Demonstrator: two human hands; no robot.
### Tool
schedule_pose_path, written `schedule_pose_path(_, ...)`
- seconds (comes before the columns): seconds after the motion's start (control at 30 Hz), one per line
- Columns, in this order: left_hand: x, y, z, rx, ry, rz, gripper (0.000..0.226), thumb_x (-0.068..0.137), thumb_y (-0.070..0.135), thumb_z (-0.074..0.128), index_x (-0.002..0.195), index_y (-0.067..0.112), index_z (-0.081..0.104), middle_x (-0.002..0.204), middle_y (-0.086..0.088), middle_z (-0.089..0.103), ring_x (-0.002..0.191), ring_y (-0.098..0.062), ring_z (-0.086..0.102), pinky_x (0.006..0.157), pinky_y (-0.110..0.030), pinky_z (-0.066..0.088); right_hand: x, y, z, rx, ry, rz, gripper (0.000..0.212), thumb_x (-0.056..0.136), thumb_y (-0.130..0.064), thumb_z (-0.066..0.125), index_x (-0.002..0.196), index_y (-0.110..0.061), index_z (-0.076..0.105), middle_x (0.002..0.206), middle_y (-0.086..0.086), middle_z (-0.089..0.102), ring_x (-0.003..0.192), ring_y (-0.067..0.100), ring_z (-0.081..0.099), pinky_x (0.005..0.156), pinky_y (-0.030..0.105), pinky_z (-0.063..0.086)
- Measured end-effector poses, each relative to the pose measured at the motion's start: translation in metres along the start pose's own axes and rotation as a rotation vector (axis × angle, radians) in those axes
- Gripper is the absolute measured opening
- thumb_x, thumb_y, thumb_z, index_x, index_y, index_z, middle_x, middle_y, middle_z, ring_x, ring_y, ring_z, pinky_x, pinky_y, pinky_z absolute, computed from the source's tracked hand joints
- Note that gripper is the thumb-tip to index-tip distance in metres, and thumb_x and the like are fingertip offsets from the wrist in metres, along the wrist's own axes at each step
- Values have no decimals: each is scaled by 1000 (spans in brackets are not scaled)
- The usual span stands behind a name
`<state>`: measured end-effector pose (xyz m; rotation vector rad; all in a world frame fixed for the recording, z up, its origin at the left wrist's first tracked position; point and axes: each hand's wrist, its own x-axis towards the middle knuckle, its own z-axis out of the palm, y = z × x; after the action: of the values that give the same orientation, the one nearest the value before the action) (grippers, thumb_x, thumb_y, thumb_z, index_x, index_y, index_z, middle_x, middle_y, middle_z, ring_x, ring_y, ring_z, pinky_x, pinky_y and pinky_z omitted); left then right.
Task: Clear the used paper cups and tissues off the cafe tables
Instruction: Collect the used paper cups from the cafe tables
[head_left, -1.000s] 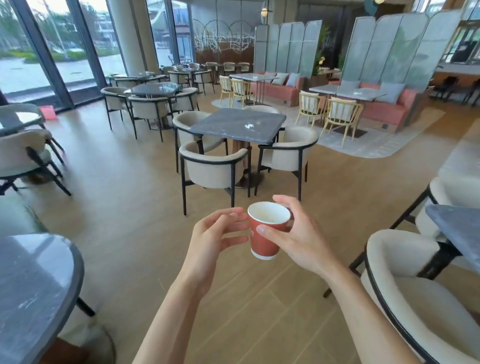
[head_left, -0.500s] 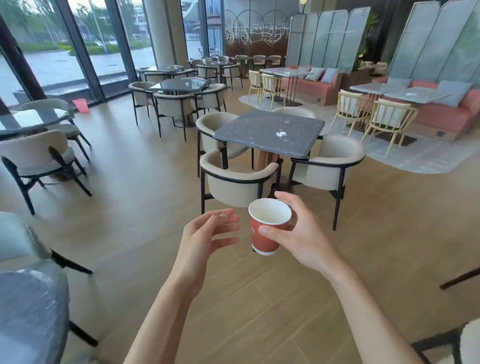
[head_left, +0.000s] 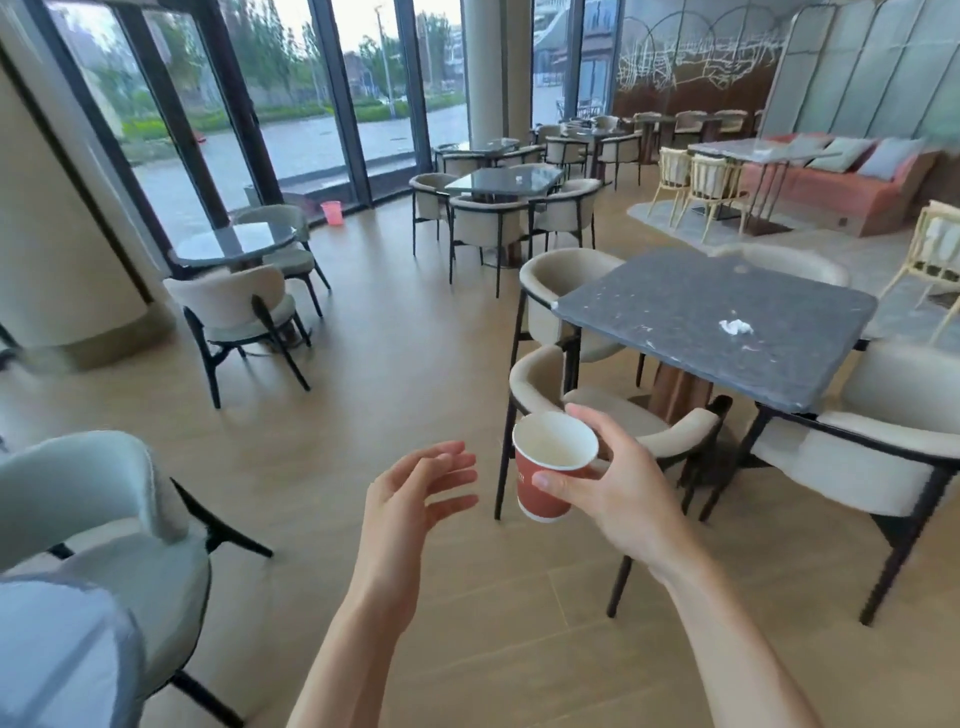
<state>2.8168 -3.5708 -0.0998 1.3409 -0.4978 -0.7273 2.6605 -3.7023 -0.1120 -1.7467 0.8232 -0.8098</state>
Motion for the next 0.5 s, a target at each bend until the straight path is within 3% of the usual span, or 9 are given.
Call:
schedule_pose_path(0.17, 83, -4, -3, -14, 139, 14, 25, 100, 5, 50, 103, 6, 75, 99, -11, 78, 100, -26, 73, 86, -43, 58, 103, 17, 24, 32, -115, 13, 77, 70, -18, 92, 135, -34, 53, 125, -13, 65, 116, 7, 63, 103, 38, 52)
schedule_pose_path(0.33, 184, -19, -14, -10, 208, 6, 25, 100, 5, 51, 103, 9, 76, 99, -8, 78, 98, -24, 73, 87, -42, 58, 203, 42, 67, 53, -206, 26, 75, 70, -13, 92, 131, -35, 53, 122, -14, 66, 111, 2, 64, 101, 36, 53)
schedule_pose_path(0.5, 318, -25, -25, -23, 214, -6, 24, 100, 6, 52, 103, 10, 75, 99, -7, 78, 99, -23, 73, 84, -39, 58, 324, 67, 117, 93, -211, 74, 82, 53, -41, 91, 126, -49, 54, 122, -14, 68, 111, 7, 67, 101, 43, 54)
